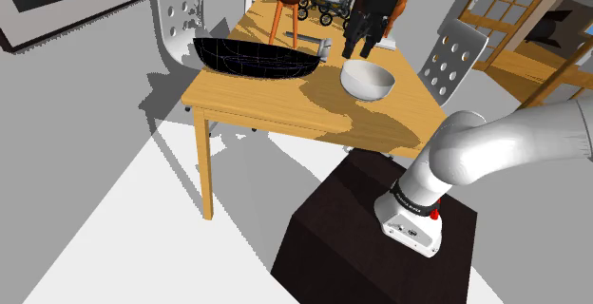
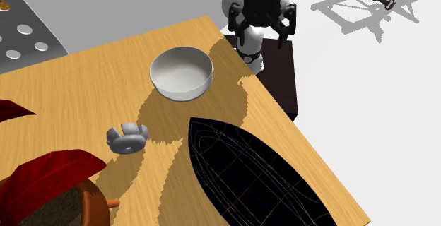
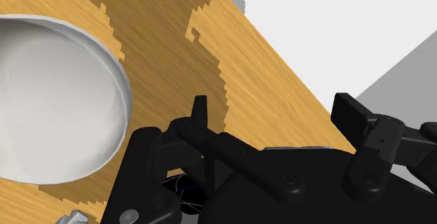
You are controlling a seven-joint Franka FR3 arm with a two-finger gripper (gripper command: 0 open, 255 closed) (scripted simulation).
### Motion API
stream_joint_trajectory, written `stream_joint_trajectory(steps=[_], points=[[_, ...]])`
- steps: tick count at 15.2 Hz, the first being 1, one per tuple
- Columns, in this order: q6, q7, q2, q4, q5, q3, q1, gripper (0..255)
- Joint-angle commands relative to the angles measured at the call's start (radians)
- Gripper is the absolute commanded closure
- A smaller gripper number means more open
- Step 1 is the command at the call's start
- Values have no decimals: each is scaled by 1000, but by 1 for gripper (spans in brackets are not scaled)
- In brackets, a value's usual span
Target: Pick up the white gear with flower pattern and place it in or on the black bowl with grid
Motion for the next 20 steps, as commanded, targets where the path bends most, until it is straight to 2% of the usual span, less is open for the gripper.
stream_joint_trajectory(steps=[1,10,20], points=[[0,0,0,0,0,0,0,0],[203,-16,239,81,-59,-71,-70,0],[365,-30,522,256,-77,-156,-133,0]])
